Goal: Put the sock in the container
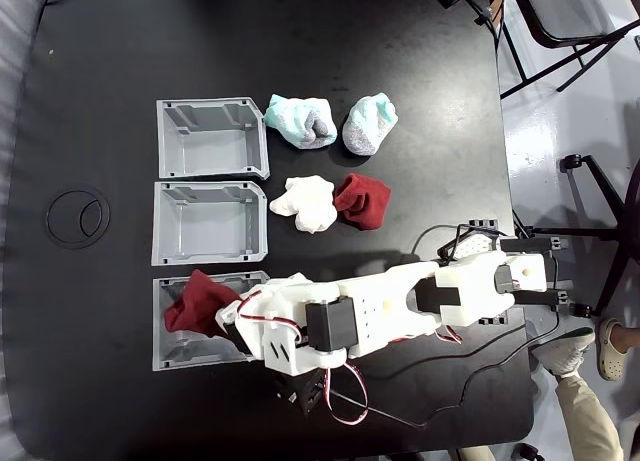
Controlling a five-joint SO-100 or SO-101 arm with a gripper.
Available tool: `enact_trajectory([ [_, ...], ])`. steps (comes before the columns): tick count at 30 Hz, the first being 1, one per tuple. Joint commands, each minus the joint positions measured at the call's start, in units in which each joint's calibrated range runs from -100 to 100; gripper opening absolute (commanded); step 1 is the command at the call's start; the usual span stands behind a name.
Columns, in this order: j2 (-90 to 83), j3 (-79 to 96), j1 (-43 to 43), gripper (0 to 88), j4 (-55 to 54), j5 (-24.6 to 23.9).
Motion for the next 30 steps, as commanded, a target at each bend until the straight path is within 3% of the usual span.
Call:
enact_trajectory([
  [1, 0.0, -3.0, -0.6, 5.1, -0.1, -0.3],
  [8, -0.8, -3.9, 0.0, 31.7, 1.4, -2.0],
  [13, -2.7, -3.9, 0.0, 38.2, 5.3, -2.0],
  [21, -6.6, -3.8, 0.0, 35.2, 6.8, -2.0],
  [30, -11.3, -3.0, -1.4, 9.3, 17.3, -2.1],
])
